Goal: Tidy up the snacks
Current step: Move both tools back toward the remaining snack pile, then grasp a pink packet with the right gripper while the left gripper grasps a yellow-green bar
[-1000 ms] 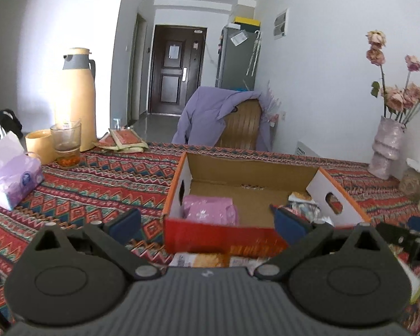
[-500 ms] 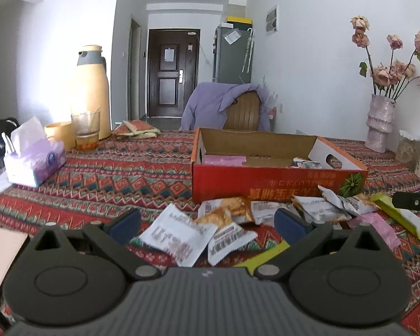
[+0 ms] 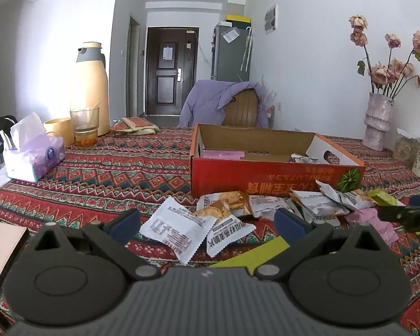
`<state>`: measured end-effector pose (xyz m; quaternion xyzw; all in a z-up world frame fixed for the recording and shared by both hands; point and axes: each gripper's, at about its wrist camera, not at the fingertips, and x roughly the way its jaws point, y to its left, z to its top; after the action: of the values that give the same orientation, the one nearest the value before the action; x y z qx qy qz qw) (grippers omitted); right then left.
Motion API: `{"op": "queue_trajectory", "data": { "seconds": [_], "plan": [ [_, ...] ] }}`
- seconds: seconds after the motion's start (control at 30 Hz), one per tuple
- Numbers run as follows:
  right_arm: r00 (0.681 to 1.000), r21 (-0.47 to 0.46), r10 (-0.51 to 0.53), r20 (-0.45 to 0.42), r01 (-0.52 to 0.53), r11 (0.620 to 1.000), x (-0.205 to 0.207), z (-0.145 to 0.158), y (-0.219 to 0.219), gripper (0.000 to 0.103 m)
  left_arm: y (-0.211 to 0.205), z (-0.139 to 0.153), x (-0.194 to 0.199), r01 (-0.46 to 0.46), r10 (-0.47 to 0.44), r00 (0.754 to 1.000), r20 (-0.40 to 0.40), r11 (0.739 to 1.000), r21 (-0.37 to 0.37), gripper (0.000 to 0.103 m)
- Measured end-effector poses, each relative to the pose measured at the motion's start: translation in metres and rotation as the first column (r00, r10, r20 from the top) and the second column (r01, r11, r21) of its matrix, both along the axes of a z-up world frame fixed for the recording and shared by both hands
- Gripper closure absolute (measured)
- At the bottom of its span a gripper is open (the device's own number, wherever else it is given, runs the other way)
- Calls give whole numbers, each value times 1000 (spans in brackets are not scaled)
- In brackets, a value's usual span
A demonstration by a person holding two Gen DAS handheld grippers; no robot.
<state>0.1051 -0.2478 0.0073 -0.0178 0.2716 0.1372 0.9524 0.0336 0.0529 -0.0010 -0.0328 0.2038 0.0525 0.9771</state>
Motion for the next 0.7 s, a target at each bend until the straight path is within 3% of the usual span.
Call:
{"op": "queue_trajectory", "data": {
  "seconds": [0.1,0.33,0.43,0.7],
  "plan": [
    [999,-38,-19,-40,17,999,10,-9,3,13,0,-2,1,4,-4,1000,-10,1000,-4,0],
    [992,-58,-47,-121,40,998,31,-28,9,20,-3,-4,1,9,-9,1000,-17,1000,-3,0],
    [988,-65,-53,-145,44,997,39,-35,12,29,-4,-5,3,15,-15,1000,-24,1000,-6,0],
    [992,-46,-30,-119,25,999,34,-38,12,42,-5,-9,5,27,-28,999,-42,999,-22,0]
  ]
}}
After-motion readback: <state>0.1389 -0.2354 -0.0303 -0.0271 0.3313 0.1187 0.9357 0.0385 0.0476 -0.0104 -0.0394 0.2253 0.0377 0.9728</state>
